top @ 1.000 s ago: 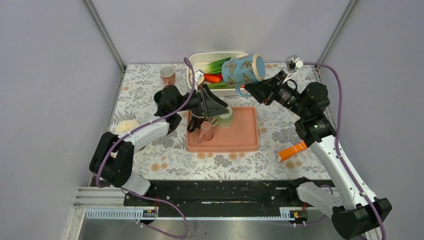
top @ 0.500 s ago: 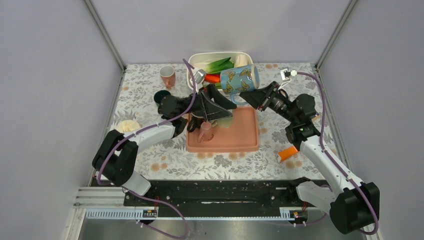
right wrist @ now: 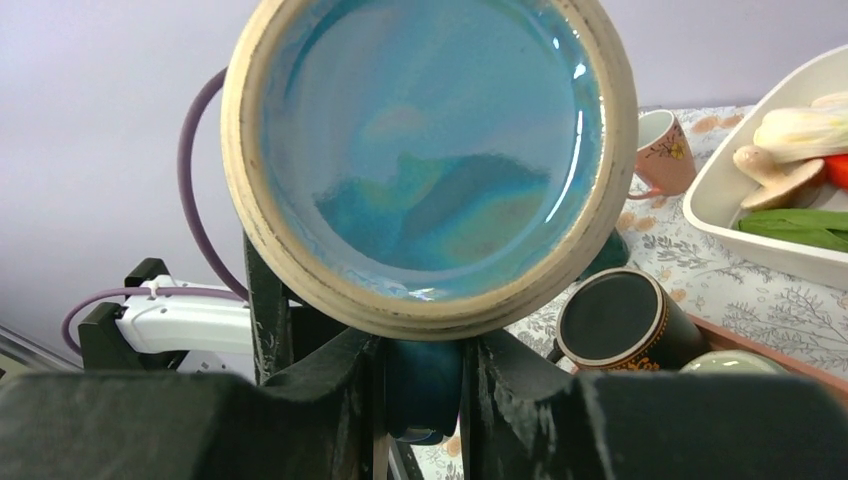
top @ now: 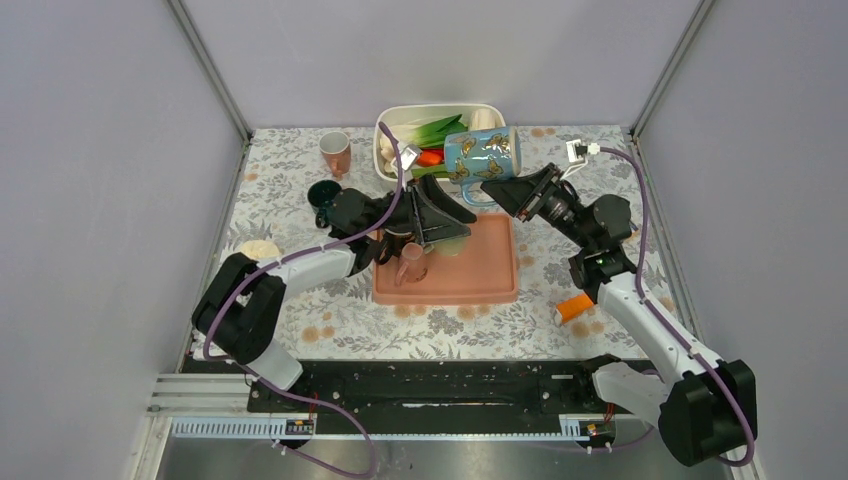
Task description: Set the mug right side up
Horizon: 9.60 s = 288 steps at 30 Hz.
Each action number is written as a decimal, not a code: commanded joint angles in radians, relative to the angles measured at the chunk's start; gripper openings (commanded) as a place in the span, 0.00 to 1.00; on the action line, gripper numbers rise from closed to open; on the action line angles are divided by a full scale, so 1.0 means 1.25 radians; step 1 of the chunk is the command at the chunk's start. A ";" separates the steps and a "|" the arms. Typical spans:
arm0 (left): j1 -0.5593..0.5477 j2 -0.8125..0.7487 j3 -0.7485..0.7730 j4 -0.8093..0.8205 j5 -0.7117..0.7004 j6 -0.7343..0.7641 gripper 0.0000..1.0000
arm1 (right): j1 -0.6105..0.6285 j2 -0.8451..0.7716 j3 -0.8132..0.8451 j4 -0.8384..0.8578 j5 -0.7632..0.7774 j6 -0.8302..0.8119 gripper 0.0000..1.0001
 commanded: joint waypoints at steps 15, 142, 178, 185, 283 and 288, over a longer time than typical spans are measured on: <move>-0.001 0.012 0.017 0.029 -0.005 0.034 0.99 | 0.050 0.034 -0.035 0.188 0.053 0.053 0.00; 0.089 0.014 0.006 -0.122 0.083 0.148 0.00 | 0.047 0.049 -0.058 0.148 -0.176 -0.219 0.88; 0.597 0.013 -0.221 0.230 0.312 -0.078 0.00 | 0.019 -0.051 -0.162 -0.002 -0.210 -0.426 0.97; 0.689 0.014 -0.231 0.228 0.348 -0.073 0.00 | 0.018 -0.064 -0.172 -0.009 -0.203 -0.443 0.98; 0.611 -0.391 -0.171 -1.366 -0.478 1.290 0.26 | -0.007 -0.177 -0.223 -0.017 -0.192 -0.521 0.99; 0.611 -0.414 -0.169 -1.381 -0.489 1.286 0.31 | -0.009 -0.178 -0.224 -0.016 -0.194 -0.521 0.99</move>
